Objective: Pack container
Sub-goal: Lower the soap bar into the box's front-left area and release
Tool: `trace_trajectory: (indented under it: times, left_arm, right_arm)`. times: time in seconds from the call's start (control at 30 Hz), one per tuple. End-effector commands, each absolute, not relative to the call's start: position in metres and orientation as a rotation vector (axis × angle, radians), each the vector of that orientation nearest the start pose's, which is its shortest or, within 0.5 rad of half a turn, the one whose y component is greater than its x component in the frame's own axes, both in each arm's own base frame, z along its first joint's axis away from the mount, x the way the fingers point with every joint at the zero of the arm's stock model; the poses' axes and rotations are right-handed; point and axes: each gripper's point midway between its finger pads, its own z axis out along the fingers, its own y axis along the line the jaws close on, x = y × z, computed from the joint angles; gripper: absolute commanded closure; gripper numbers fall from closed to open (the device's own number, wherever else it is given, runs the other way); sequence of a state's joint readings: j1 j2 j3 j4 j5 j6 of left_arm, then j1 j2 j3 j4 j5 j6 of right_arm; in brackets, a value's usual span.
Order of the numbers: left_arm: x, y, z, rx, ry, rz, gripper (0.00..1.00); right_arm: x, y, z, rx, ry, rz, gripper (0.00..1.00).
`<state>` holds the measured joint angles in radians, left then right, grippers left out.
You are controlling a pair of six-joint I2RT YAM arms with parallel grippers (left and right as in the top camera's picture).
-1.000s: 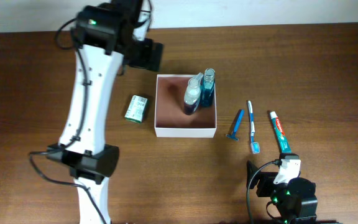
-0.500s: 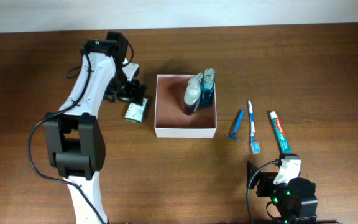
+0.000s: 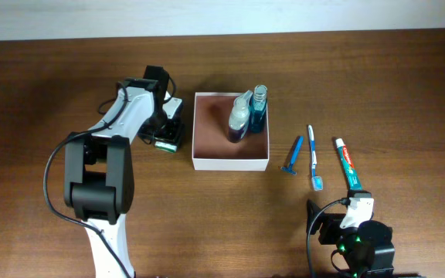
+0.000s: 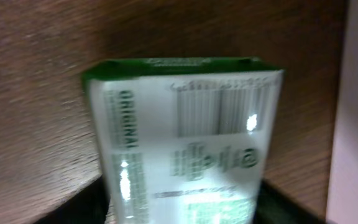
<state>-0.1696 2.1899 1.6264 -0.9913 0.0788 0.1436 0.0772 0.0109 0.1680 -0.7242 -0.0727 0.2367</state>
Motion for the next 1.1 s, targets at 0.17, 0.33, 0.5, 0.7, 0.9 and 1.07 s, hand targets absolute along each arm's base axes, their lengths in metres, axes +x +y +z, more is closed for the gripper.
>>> trace_trajectory:
  times: [0.17,0.33,0.5,0.7,0.9,1.07]
  left_arm:
    - [0.404,-0.071,0.033,0.376,3.133,-0.053,0.59]
    - [0.415,-0.072,0.147,0.246,3.009,-0.065,0.65]
    - [0.411,-0.123,0.197,0.176,2.869,-0.134,0.66]
    - [0.417,-0.189,0.154,0.263,2.886,-0.170,0.65]
    - [0.428,-0.207,0.102,0.215,2.947,-0.119,0.64]
    - [0.428,-0.207,0.086,0.218,2.975,-0.110,0.39]
  right_arm:
    - [0.195,0.027,0.082,0.141,2.139,0.266,0.01]
    - [0.195,0.027,0.082,0.141,2.139,0.265,0.02]
    - [0.195,0.027,0.082,0.141,2.139,0.266,0.01]
    - [0.195,0.027,0.082,0.141,2.139,0.266,0.01]
    - [0.195,0.027,0.082,0.141,2.140,0.266,0.01]
    - [0.195,0.027,0.082,0.141,2.139,0.266,0.01]
